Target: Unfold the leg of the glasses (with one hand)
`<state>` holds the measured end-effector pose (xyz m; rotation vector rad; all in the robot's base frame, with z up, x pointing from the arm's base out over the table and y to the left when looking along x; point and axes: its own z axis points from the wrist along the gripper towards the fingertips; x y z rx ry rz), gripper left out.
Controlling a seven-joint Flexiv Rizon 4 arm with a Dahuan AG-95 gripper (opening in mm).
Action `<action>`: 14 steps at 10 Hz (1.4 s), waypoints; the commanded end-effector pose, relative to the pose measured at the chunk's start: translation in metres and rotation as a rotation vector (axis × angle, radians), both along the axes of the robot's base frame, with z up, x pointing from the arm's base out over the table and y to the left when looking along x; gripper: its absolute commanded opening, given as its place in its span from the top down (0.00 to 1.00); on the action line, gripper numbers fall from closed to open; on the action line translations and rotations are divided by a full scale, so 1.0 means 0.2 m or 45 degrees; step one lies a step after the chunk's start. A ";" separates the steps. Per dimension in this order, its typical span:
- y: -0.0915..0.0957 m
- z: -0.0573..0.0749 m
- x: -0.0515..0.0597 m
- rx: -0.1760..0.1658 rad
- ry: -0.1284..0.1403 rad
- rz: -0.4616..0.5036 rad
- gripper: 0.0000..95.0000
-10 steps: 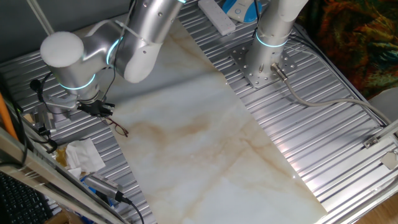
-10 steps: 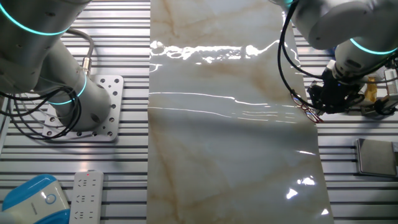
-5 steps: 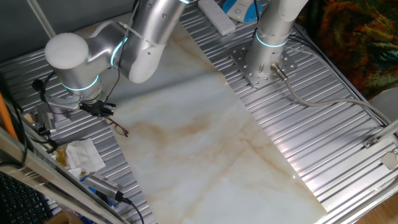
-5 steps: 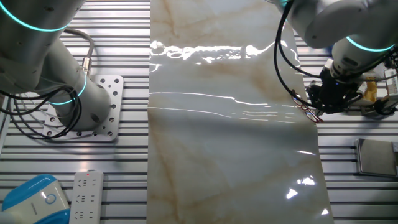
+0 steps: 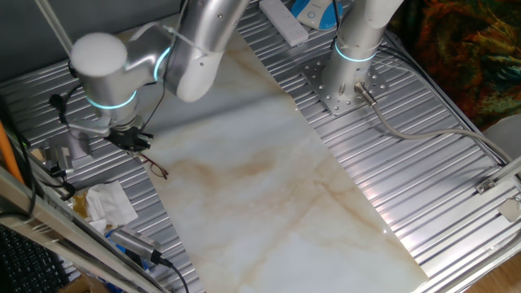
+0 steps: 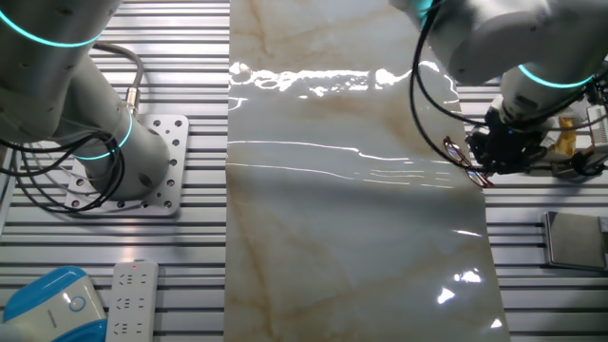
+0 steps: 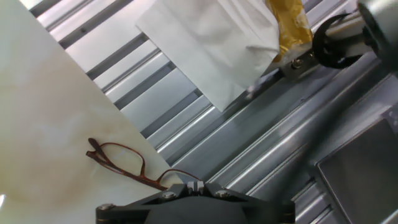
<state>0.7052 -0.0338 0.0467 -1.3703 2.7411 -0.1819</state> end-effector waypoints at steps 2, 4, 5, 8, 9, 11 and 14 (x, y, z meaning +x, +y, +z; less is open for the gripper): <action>-0.02 -0.04 0.05 0.034 0.016 0.039 1.00; -0.05 -0.08 0.09 0.047 0.019 0.065 1.00; -0.05 -0.08 0.09 0.052 0.020 0.071 1.00; -0.04 -0.07 0.08 0.074 0.017 0.100 0.80; -0.03 -0.06 0.07 0.070 0.019 0.125 0.80; -0.03 -0.05 0.07 0.062 0.019 0.168 0.80; -0.03 -0.05 0.06 0.038 0.023 0.235 1.00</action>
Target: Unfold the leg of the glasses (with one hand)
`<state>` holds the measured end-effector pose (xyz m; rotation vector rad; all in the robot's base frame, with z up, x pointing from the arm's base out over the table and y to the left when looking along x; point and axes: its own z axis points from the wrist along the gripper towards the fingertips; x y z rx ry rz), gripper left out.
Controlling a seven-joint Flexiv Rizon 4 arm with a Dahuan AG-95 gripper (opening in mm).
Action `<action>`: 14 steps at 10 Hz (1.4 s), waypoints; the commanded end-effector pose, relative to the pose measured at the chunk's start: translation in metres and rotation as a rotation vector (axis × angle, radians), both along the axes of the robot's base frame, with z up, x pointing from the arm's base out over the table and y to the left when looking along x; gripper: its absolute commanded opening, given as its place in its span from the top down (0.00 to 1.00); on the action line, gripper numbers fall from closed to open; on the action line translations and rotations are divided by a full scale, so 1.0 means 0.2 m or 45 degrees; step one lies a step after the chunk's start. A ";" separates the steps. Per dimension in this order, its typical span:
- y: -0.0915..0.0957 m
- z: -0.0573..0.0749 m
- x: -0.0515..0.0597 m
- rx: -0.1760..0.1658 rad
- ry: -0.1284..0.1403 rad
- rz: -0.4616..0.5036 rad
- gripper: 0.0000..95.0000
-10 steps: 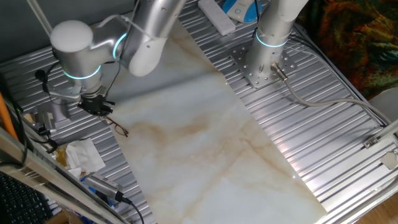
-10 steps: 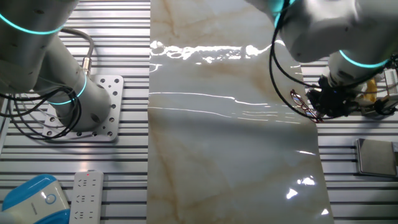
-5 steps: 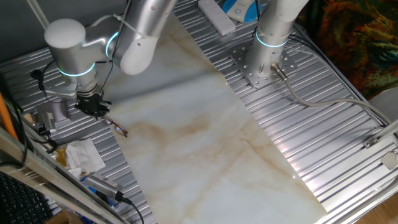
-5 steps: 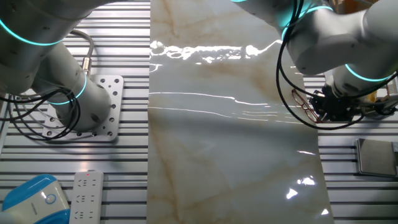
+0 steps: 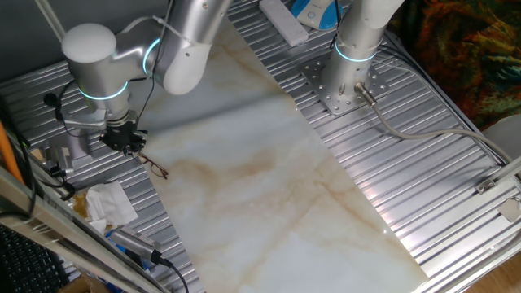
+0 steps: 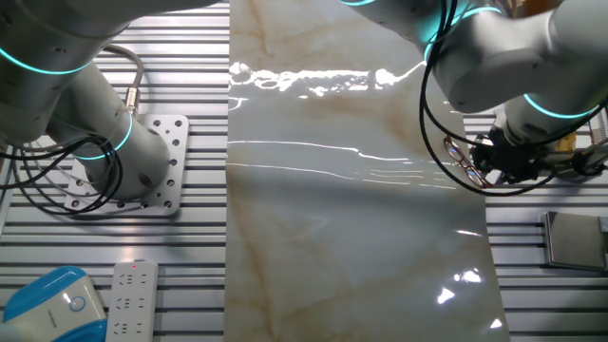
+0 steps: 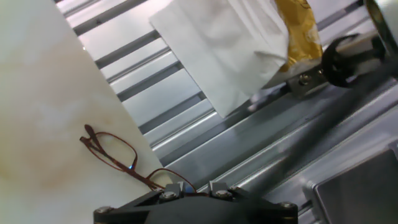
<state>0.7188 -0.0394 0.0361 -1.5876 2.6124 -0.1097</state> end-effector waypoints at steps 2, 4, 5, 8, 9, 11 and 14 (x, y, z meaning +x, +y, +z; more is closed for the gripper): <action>0.00 0.01 -0.01 -0.019 0.000 0.052 1.00; -0.01 0.02 -0.01 -0.033 0.001 0.085 1.00; -0.01 0.03 -0.01 -0.039 0.001 0.091 1.00; -0.01 0.03 -0.01 -0.029 -0.001 0.054 1.00; -0.01 0.03 -0.01 -0.023 -0.002 0.003 1.00; 0.00 0.04 0.00 -0.010 -0.001 -0.167 1.00; 0.01 0.04 0.01 0.034 -0.009 -0.457 1.00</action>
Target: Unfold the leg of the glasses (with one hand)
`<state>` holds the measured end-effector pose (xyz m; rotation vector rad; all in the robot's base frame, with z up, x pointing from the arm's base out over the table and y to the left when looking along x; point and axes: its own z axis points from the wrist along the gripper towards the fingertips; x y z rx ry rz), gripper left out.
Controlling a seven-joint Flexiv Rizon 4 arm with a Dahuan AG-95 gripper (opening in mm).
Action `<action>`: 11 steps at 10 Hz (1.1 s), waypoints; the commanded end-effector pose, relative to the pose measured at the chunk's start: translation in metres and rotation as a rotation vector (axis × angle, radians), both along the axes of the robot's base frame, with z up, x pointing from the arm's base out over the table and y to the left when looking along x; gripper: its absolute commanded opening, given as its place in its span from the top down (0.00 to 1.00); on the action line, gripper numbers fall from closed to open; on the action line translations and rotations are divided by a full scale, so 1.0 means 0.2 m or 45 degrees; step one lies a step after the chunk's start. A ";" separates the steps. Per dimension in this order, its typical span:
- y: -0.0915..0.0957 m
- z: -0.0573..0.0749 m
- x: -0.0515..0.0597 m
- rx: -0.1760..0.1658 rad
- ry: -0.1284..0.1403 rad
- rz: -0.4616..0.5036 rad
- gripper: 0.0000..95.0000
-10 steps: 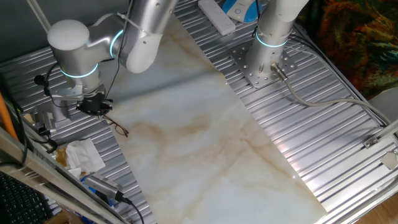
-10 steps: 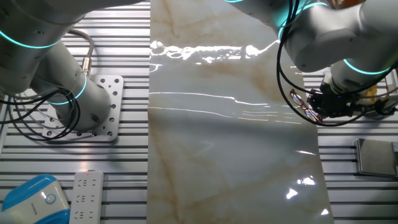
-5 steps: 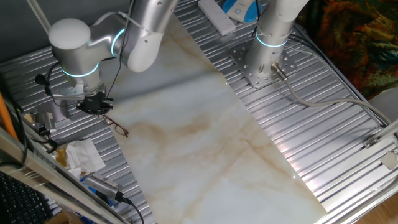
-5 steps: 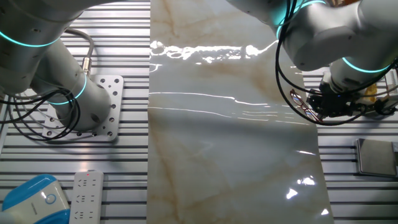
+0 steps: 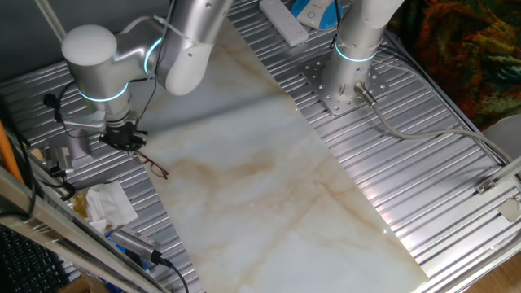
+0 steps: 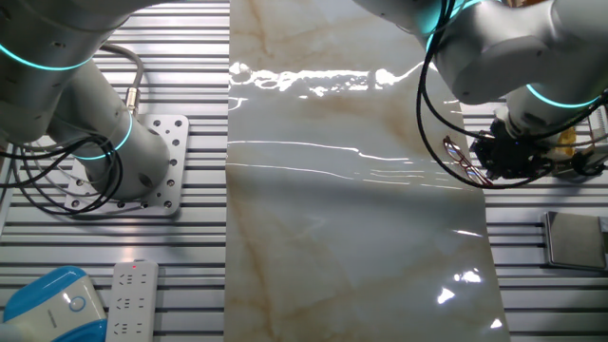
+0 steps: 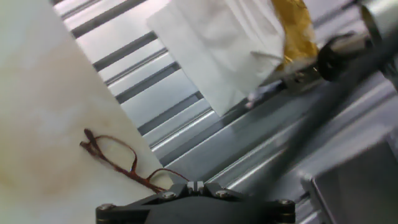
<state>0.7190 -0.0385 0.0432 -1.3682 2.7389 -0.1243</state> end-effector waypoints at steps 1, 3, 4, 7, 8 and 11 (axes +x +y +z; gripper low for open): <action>0.00 0.00 0.02 0.045 -0.012 -0.324 1.00; 0.00 0.00 0.04 0.094 -0.009 -0.454 1.00; 0.00 0.00 0.05 0.110 -0.008 -0.551 1.00; 0.01 0.00 0.07 0.154 -0.004 -0.784 1.00; 0.01 0.00 0.07 0.172 0.001 -0.881 1.00; 0.00 -0.01 0.08 0.217 0.018 -1.049 0.80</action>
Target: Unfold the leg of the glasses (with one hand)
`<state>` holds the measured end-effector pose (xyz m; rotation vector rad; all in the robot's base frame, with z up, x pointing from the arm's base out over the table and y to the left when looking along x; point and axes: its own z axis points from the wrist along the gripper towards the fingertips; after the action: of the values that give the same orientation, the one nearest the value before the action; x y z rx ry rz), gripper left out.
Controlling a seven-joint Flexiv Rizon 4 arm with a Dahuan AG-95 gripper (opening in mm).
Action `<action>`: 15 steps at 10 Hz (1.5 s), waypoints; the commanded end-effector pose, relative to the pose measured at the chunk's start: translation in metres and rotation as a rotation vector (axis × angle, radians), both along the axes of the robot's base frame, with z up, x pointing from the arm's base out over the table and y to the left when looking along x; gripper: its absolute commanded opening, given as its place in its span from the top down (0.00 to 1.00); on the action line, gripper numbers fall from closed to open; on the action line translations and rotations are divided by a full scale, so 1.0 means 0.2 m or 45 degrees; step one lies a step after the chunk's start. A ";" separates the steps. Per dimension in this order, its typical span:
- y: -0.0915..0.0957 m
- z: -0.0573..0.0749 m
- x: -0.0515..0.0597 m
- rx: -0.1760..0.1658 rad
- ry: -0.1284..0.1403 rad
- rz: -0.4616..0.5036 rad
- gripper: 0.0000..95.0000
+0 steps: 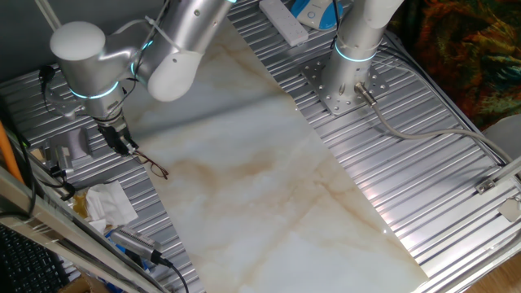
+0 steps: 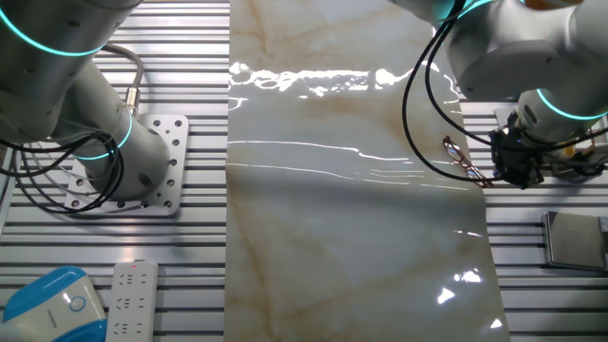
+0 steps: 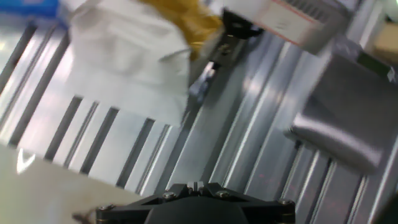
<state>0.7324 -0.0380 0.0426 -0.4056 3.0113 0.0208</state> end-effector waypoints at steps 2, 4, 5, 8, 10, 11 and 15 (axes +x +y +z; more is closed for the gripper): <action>0.00 -0.01 0.02 0.081 0.021 -0.305 0.80; 0.00 -0.01 0.02 0.086 0.025 -0.346 0.80; -0.01 -0.01 0.02 0.087 0.027 -0.381 0.80; -0.01 -0.01 0.02 0.079 0.027 -0.405 1.00; -0.01 -0.02 0.03 0.084 0.028 -0.431 0.80; -0.01 -0.02 0.03 0.096 0.033 -0.456 0.80; -0.02 -0.04 0.04 0.098 0.037 -0.484 0.80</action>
<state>0.7428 -0.0432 0.0339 0.1790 3.0490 0.1114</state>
